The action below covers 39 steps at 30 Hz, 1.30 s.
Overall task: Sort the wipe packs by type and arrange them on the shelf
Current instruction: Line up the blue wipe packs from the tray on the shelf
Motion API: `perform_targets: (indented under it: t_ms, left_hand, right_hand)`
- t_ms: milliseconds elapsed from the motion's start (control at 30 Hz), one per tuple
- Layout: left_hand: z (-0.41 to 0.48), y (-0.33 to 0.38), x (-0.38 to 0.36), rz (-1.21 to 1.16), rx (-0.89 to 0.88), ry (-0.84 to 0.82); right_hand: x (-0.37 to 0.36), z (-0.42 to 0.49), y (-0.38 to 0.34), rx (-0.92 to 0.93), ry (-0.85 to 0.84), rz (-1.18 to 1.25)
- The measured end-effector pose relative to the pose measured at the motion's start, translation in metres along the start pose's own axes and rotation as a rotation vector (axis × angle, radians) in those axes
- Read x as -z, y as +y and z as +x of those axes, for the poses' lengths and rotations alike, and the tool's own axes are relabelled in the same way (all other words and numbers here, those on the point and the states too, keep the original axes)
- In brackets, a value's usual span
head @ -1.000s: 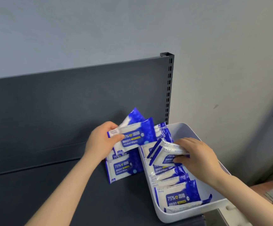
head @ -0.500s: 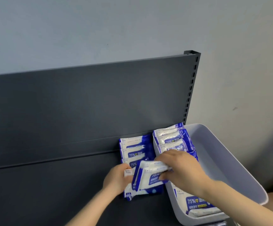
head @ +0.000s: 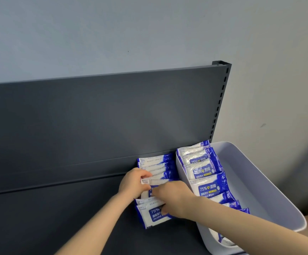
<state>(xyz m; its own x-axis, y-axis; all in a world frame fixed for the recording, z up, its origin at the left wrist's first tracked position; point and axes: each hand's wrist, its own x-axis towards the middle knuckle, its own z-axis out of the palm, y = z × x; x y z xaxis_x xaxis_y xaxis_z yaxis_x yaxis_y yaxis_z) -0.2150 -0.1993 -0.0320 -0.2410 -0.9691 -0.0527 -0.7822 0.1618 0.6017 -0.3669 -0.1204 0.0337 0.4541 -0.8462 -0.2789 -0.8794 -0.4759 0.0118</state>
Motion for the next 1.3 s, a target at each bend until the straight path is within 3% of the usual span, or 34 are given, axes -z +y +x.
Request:
perform_targets:
  t_ms: [200, 300, 433, 700, 933, 1000, 1133, 1300]
  left_hand:
    - [-0.01, -0.017, 0.007, -0.357, 0.076, -0.025]
    - [-0.016, -0.029, 0.008, -0.448, 0.221, 0.071]
    - [-0.025, -0.037, -0.001, -0.55, 0.366, 0.012]
    - [-0.028, -0.018, -0.016, -0.786, 0.329, 0.115]
    - [-0.041, -0.011, -0.028, -0.875, 0.344, 0.156]
    - [-0.047, -0.015, -0.03, -0.836, 0.336, 0.182]
    - [-0.056, -0.01, -0.037, -0.496, 0.185, 0.121]
    - [-0.053, 0.009, -0.039, -0.309, 0.165, 0.311]
  right_hand:
    - [-0.017, 0.025, 0.006, -0.103, -0.136, 0.054]
    - [-0.018, 0.028, 0.006, -0.104, -0.14, 0.067]
    - [-0.019, 0.03, 0.008, -0.116, -0.14, 0.074]
    - [-0.017, 0.047, 0.023, -0.256, -0.034, -0.01]
    - [-0.027, 0.042, 0.029, -0.257, -0.073, 0.001]
    - [-0.029, 0.042, 0.029, -0.269, -0.062, 0.024]
    - [-0.028, 0.044, 0.022, -0.261, -0.027, -0.007]
    - [-0.021, 0.036, 0.021, -0.205, 0.077, -0.084]
